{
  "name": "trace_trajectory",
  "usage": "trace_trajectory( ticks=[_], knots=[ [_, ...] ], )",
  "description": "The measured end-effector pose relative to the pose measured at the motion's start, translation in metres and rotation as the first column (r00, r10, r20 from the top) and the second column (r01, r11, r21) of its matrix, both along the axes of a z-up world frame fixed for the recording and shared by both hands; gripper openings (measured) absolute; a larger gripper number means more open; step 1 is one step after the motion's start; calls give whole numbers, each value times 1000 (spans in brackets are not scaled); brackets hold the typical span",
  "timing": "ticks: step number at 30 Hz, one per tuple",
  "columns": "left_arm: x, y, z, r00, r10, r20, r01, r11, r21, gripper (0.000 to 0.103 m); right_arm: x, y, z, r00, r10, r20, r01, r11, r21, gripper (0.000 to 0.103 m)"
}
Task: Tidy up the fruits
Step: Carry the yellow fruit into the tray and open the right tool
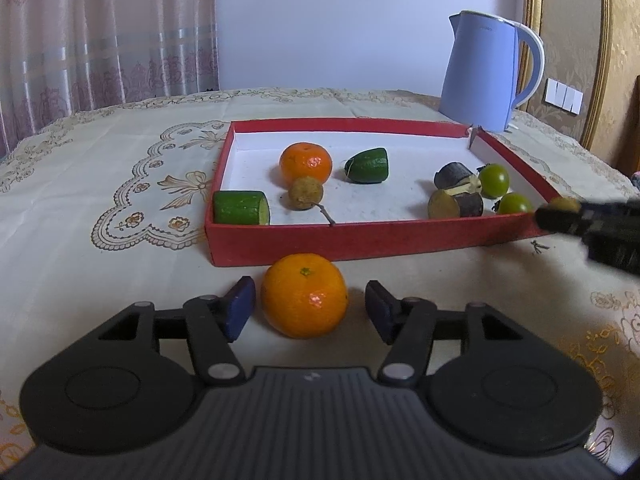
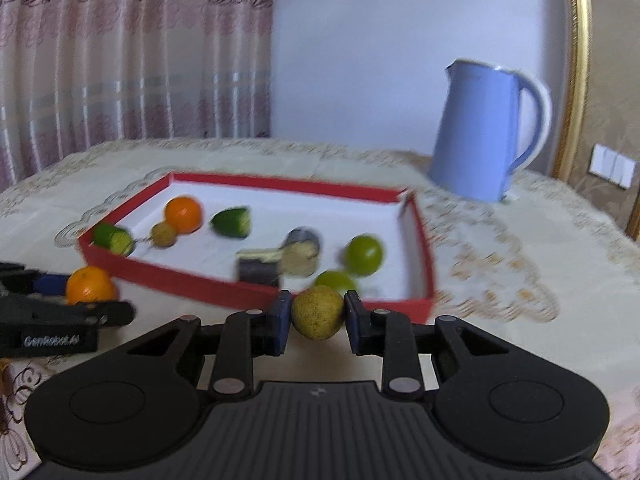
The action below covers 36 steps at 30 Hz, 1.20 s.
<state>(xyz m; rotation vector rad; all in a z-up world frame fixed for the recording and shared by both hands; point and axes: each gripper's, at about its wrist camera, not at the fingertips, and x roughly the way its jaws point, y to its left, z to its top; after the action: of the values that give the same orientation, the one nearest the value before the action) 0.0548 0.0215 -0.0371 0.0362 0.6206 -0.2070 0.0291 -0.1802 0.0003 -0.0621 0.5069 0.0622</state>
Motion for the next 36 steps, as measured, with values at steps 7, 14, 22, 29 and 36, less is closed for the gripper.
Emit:
trace_trajectory(
  ticks=[7,14,22,29,36],
  knots=[
    [1,0,0,1000,-1,0,1,1000,5,58,24,-20,14,999,-48,25,49,999,-10,28],
    [1,-1,-1,1000,-5,-2,5,1000,6,60,62,-17,5,999,-34,-30,33,999,-19,28],
    [1,-2,-1,1000,-6,-1,6,1000,12,60,85,-6,-11,997,-30,-70,27,999,-41,28],
    [1,-2,-1,1000,-5,-1,5,1000,13,60,75,-14,-3,998,-28,-54,29,999,21,29],
    [1,-2,-1,1000,-6,-1,6,1000,16,60,25,-25,10,999,4,35,-6,999,54,62]
  ],
)
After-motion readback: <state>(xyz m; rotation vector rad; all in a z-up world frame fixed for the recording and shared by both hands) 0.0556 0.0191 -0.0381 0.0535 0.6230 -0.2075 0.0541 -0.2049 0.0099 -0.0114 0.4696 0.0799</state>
